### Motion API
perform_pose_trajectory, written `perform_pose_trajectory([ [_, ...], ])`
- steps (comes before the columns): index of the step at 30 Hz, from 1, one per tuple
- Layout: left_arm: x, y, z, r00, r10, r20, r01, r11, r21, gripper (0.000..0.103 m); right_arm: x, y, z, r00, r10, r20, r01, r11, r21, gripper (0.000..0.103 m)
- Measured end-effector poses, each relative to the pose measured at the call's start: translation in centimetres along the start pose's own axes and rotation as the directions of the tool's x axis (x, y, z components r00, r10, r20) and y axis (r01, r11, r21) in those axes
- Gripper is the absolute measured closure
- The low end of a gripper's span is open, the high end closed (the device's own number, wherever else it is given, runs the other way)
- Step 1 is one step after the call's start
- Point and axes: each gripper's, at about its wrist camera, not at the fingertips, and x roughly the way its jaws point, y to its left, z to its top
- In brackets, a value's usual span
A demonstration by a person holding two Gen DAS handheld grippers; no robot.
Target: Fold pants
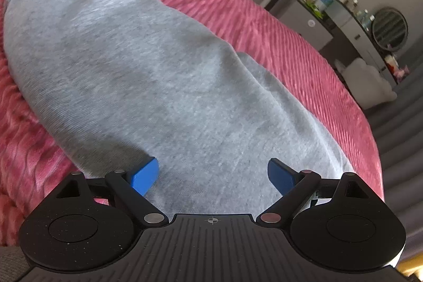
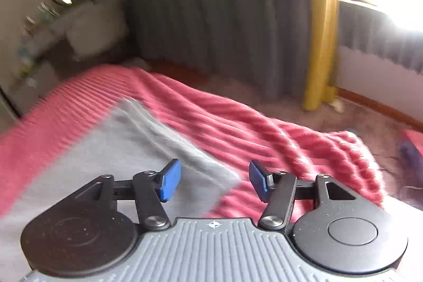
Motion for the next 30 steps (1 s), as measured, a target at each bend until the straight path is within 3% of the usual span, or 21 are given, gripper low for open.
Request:
perform_pose_trajectory([
  [2,0.1,-0.5,-0.2,1.000,0.008,-0.013,-0.008,0.999,0.041,0.009,-1.4,1.9,-0.4,0.987,0.162,-0.018,-0.162,0.987,-0.006,0.033],
  [4,0.1,-0.8,-0.5,1.000,0.017,-0.022,-0.015,0.997,0.072,0.009,-1.9,5.1,-1.2,0.948,0.307,-0.077,-0.311,0.950,-0.040,0.025],
  [6,-0.1,-0.7,-0.6,0.999,0.019,-0.036,-0.017,0.997,0.077,0.009,-2.2,8.5,-2.9,0.880,0.439,-0.180,-0.456,0.887,-0.069,0.020],
  [9,-0.4,-0.2,-0.8,0.998,0.030,-0.049,-0.027,0.998,0.060,0.010,-1.2,14.9,-6.7,0.749,0.552,-0.367,-0.610,0.791,-0.053,0.017],
  [12,-0.8,0.0,-0.8,0.998,0.031,-0.046,-0.028,0.998,0.051,0.010,0.9,19.4,-10.6,0.661,0.564,-0.495,-0.659,0.751,-0.025,0.013],
  [13,-0.8,0.2,-0.8,0.998,0.030,-0.049,-0.028,0.998,0.050,0.010,1.8,20.5,-11.7,0.648,0.549,-0.528,-0.661,0.750,-0.031,0.010],
  [14,-0.7,0.3,-0.8,0.998,0.028,-0.051,-0.025,0.999,0.048,0.010,2.5,21.4,-12.6,0.667,0.508,-0.545,-0.641,0.764,-0.071,0.009],
  [15,-0.6,0.3,-0.8,0.998,0.028,-0.054,-0.026,0.999,0.048,0.010,2.6,21.9,-13.4,0.704,0.480,-0.524,-0.625,0.769,-0.134,0.006],
  [16,-0.4,0.2,-0.7,0.998,0.031,-0.060,-0.028,0.998,0.052,0.010,2.3,22.2,-13.7,0.725,0.476,-0.498,-0.626,0.757,-0.188,0.006],
  [23,0.1,-0.2,-0.6,0.997,0.044,-0.068,-0.037,0.995,0.098,0.008,0.9,25.3,-15.7,0.812,0.361,-0.458,-0.553,0.726,-0.408,0.005],
  [30,-0.4,0.2,-0.5,0.997,0.032,-0.072,-0.026,0.997,0.073,0.009,-0.2,27.4,-17.9,0.874,0.256,-0.413,-0.470,0.660,-0.586,0.005],
])
